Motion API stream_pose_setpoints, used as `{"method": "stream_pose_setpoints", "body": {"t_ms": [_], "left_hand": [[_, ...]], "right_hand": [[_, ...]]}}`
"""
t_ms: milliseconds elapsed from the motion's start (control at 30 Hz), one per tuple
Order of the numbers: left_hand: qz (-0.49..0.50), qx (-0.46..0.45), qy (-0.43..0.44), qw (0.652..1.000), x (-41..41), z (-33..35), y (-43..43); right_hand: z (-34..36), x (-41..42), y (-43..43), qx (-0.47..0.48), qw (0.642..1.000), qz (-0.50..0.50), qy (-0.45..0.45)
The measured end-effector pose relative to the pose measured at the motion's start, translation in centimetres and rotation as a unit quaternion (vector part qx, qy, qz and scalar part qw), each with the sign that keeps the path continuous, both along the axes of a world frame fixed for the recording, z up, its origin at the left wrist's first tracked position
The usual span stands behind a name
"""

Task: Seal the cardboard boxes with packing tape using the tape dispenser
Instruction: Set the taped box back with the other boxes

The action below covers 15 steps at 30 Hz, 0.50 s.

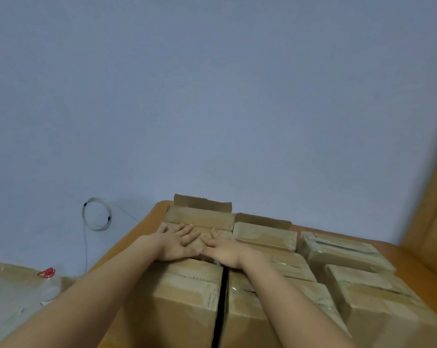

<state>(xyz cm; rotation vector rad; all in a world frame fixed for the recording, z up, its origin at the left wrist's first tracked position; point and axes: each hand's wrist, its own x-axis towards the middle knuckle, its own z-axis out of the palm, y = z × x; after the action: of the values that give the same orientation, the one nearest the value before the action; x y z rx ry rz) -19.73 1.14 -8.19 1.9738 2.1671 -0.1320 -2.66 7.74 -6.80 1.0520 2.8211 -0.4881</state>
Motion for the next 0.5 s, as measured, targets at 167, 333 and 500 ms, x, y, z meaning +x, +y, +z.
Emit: {"method": "stream_pose_setpoints", "body": {"t_ms": [167,333,500], "left_hand": [[-0.009,0.011,-0.012,1.000,-0.2,0.1,-0.3],[-0.029,0.014,-0.023,0.999,-0.6,0.2,-0.5],[-0.046,0.036,-0.052,0.997,-1.2,0.1,-0.7]], "right_hand": [[0.6,-0.6,-0.2,0.038,0.999,-0.017,-0.024],[1.4,-1.3,-0.5,0.054,0.997,-0.015,-0.050],[1.5,-0.9,-1.3,0.083,0.994,-0.017,-0.069]]}}
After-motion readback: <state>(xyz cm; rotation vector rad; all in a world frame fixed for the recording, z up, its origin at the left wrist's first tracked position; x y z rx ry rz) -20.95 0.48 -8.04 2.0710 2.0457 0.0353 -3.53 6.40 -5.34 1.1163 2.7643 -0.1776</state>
